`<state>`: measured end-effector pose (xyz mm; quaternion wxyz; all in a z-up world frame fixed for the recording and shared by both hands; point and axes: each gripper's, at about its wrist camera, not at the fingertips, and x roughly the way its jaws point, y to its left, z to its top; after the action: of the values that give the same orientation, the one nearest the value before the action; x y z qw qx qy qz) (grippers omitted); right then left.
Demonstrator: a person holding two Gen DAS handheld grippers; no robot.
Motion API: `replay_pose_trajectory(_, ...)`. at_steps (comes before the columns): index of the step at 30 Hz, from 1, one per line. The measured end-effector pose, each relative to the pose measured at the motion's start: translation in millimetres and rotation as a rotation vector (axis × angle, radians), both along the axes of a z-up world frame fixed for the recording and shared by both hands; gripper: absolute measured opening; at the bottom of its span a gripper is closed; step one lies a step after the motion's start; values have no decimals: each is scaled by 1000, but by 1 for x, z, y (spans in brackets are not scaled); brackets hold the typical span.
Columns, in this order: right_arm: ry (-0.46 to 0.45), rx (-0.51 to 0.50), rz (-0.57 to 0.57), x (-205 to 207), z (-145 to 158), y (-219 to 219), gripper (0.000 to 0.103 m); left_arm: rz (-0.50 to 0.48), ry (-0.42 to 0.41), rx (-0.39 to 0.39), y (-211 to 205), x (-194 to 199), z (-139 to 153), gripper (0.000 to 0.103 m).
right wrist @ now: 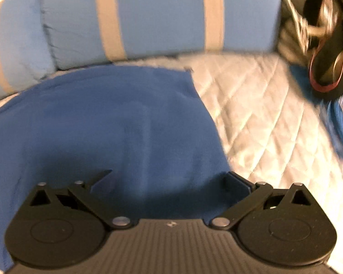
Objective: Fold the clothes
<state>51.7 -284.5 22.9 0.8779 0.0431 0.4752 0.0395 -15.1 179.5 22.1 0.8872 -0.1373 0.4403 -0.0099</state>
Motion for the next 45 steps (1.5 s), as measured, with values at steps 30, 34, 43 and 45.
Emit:
replay_pose_trajectory(30,-1,460,-203,8,-29,-113,102,173,12,-383,90,4,-15,102)
replay_pose_trajectory(34,30,527,-198,4,-37,-118,102,128,30,-438,90,7,-20,102)
replay_pose_trajectory(43,118,709,-68,21,-44,-88,102,-41,133,-637,65,21,-39,102)
replay_pose_trajectory(45,125,727,-68,24,-47,-89,102,-49,141,-655,64,22,-41,102)
